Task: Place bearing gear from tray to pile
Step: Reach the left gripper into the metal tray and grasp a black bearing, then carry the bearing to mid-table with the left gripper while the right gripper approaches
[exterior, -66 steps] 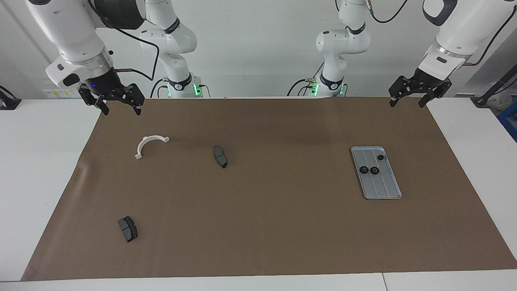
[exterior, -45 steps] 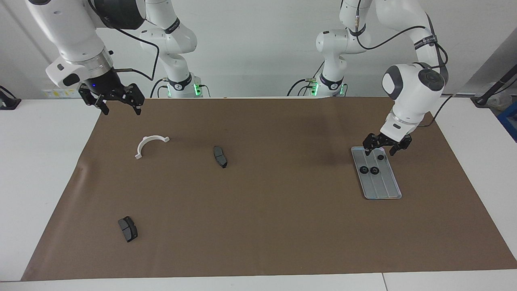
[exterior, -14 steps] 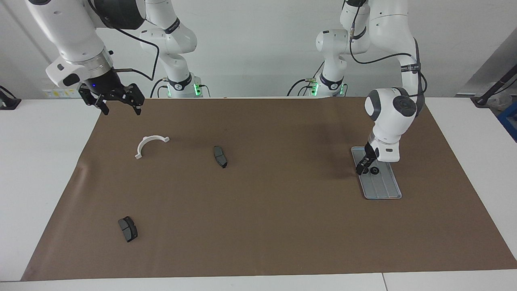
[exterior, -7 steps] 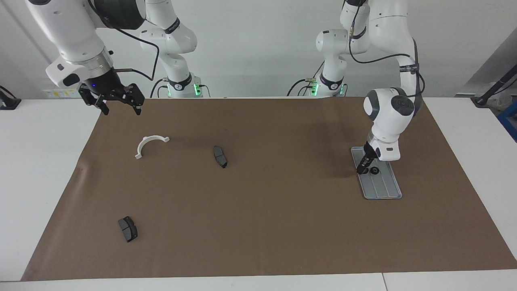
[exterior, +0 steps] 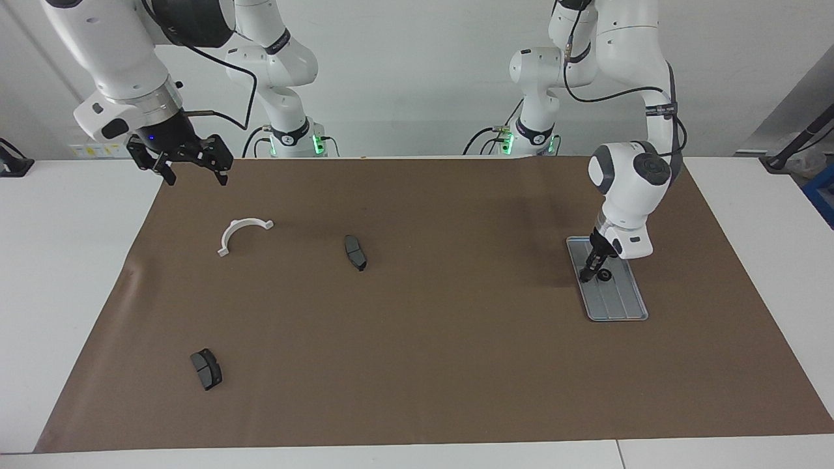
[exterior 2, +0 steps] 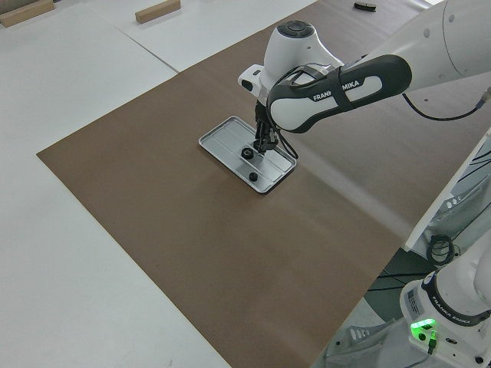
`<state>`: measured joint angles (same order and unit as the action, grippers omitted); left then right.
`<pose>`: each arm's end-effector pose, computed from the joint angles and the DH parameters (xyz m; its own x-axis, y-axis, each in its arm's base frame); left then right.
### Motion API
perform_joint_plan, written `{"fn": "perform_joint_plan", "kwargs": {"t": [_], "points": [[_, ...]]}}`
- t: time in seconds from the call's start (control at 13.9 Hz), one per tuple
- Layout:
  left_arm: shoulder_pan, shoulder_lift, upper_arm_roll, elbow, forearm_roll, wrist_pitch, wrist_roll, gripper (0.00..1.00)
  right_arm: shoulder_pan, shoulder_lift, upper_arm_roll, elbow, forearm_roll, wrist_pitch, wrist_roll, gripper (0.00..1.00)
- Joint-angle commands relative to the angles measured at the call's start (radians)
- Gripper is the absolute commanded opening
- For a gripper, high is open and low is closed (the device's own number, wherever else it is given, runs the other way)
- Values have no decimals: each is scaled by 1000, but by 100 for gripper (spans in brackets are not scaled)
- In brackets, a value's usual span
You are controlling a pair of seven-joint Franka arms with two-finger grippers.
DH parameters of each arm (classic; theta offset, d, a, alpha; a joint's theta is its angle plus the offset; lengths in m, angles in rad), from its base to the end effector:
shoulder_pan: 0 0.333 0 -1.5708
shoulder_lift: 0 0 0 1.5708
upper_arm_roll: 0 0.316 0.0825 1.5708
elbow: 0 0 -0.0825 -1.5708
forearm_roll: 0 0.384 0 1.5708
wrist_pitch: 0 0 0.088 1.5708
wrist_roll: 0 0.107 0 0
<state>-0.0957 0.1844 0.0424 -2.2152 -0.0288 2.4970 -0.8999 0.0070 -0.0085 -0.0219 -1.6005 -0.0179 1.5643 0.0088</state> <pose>0.5565 -0.0297 0.3034 0.6441 0.7632 0.0514 0.7588 -0.6460 0.0835 0.5504 -0.0102 0.6146 0.9993 -0.0238 -0.0275 -0.0233 -0.9996 0.0179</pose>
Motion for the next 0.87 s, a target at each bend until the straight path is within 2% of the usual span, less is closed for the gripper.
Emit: {"fn": "perform_joint_plan", "kwargs": {"t": [0.0,0.14,0.22,0.51,0.65,0.79], "points": [[5,-23,-1,-53,0,43,-27,49,-5,-8,5,-10,16,-10,10,100],[4,-19,-1,-52,0,45,-33,48,-5,-7,5,-9,16,-9,10,100],[2,-17,-1,-52,0,46,-33,44,-5,-8,5,-10,16,-10,10,100],[-2,-14,-1,-37,1,37,-24,4,-5,-8,5,-10,16,-10,10,100],[-7,-11,-1,-15,3,25,-19,0,-5,-8,5,-10,16,-9,10,100],[-15,4,-2,66,4,-32,-19,0,-5,-8,7,-10,16,-10,10,100]]}}
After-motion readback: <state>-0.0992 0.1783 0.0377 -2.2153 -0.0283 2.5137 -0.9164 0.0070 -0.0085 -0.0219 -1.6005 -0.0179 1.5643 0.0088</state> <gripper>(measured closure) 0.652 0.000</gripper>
